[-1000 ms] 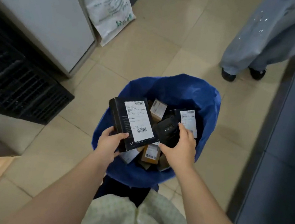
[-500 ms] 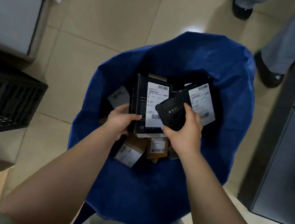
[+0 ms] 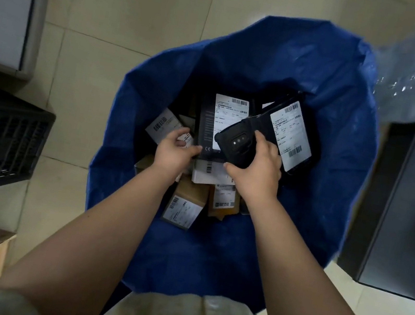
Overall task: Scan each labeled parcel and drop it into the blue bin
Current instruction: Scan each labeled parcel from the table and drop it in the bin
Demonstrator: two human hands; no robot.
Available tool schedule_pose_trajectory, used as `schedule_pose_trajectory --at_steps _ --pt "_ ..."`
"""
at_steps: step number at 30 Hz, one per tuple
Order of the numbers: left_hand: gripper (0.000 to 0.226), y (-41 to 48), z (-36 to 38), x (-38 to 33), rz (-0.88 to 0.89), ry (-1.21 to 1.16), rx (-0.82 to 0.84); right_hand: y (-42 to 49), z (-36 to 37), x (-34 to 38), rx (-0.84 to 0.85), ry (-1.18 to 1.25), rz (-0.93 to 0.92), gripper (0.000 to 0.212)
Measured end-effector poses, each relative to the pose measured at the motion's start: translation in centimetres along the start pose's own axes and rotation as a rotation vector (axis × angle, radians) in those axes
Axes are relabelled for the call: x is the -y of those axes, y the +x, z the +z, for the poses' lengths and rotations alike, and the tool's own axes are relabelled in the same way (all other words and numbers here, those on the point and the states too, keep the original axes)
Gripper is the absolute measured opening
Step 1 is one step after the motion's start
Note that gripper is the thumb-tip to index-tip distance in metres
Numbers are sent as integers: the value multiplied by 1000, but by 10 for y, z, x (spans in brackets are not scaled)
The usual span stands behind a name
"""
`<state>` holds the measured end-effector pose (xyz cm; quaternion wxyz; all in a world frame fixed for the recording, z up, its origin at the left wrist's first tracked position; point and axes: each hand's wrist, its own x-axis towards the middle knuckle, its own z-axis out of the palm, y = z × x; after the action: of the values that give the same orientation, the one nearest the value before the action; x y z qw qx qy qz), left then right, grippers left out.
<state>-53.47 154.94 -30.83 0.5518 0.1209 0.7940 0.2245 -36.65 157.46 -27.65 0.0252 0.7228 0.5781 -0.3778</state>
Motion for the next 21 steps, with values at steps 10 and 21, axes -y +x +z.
schedule_pose_trajectory --at_steps 10,21 --pt "49 -109 -58 -72 665 882 -77 -78 -83 59 -14 -189 -82 94" --pt "46 -263 -110 -79 710 1097 -516 -183 -178 107 -28 -285 -358 92"
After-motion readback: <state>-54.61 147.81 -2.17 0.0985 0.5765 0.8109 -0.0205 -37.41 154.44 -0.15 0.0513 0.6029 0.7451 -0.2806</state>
